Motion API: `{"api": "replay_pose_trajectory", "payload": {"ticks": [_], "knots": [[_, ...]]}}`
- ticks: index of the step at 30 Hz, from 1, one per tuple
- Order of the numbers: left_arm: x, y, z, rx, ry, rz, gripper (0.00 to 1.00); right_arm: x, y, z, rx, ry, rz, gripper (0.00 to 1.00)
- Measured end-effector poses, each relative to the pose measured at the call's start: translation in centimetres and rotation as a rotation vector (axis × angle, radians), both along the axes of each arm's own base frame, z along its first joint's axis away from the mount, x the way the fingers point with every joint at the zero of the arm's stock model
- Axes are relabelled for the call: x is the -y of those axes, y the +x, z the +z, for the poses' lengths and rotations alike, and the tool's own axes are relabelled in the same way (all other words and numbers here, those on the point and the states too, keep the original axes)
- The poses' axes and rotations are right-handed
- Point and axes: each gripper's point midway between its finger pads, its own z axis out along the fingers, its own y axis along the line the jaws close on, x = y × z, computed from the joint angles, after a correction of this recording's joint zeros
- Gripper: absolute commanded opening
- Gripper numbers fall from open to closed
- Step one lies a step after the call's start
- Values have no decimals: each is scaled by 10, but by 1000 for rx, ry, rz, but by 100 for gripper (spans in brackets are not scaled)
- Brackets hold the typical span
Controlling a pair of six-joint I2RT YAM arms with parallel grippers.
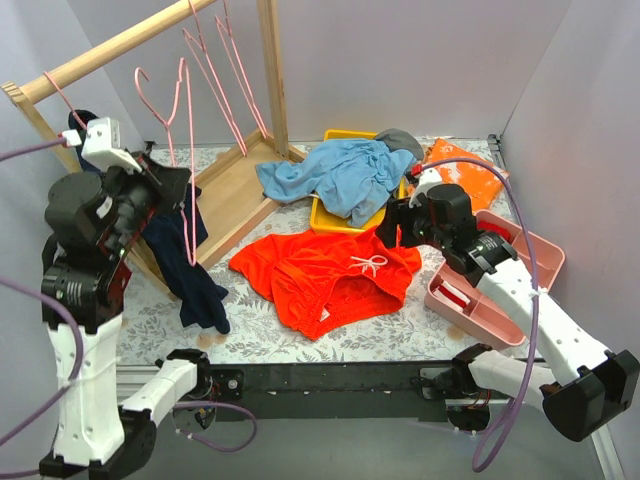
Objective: Place the shorts on the hanger
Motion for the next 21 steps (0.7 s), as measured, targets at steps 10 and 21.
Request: {"api": "replay_pose_trajectory", "payload": {"ticks": [10, 21], "knots": [[110, -90, 3, 40, -96, -677, 0, 50, -22, -43, 7, -66, -193, 68], [174, -104, -149, -435, -38, -901, 0, 56, -61, -122, -123, -117, -145, 62]]}}
